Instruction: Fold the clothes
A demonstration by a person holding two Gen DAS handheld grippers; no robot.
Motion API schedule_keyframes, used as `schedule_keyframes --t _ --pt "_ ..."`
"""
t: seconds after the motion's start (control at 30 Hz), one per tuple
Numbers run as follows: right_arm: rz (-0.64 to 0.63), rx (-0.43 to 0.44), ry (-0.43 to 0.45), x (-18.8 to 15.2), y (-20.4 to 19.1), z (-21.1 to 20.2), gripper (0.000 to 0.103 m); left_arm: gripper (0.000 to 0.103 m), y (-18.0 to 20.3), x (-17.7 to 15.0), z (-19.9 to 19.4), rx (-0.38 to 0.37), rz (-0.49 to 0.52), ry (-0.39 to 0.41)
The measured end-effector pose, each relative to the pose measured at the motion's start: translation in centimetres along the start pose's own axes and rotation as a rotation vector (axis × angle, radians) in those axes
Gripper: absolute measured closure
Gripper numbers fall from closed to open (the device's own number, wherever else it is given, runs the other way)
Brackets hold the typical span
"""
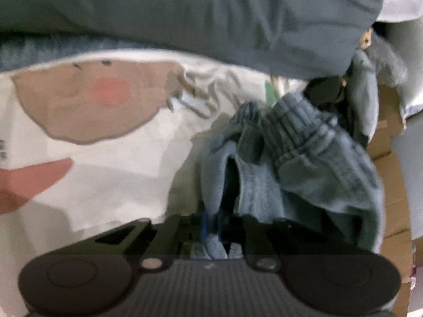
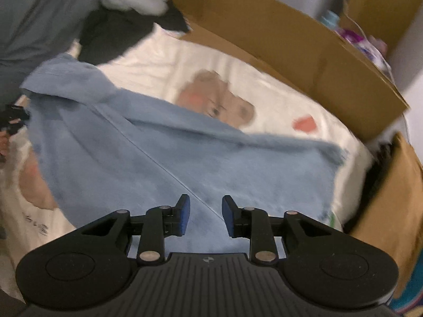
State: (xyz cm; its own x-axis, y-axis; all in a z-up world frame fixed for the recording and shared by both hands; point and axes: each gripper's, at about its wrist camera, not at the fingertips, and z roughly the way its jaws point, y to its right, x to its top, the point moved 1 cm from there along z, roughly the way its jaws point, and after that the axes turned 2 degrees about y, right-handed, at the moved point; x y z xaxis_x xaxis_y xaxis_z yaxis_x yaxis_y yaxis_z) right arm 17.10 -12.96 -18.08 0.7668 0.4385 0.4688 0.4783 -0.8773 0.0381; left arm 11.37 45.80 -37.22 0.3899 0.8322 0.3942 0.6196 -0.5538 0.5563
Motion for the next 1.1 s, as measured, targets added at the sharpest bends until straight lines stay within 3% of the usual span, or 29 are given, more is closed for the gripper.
schedule_keyframes --t 0.37,0.6,0.7,0.83,1.0,1.03,1.1 --pt "-0.165 0.223 0.117 5.5 -10.6 5.1 0.062 0.098 3.6 -0.7 -10.6 -0.009 0.14 0.034" --pt "-0.32 0.371 0.188 8.9 -19.1 8.2 0.053 0.098 3.9 -1.7 -15.6 0.044 0.165 0.007" --pt "-0.39 0.415 0.214 10.3 -22.1 9.4 0.052 0.098 3.9 -2.0 -16.0 0.033 0.179 -0.044" --pt "-0.464 0.455 0.248 12.0 -25.5 11.1 0.052 0.093 3.8 -3.1 -14.4 0.099 0.276 -0.112" --pt "-0.557 0.472 0.272 13.3 -29.3 12.4 0.05 0.089 2.2 -3.3 -14.8 0.109 0.234 -0.127" --pt "-0.578 0.476 0.278 13.4 -29.8 12.4 0.048 0.087 1.9 -3.2 -15.1 0.107 0.233 -0.123" --pt "-0.622 0.489 0.283 13.2 -30.9 12.5 0.032 0.086 1.4 -3.0 -15.4 0.107 0.223 -0.114"
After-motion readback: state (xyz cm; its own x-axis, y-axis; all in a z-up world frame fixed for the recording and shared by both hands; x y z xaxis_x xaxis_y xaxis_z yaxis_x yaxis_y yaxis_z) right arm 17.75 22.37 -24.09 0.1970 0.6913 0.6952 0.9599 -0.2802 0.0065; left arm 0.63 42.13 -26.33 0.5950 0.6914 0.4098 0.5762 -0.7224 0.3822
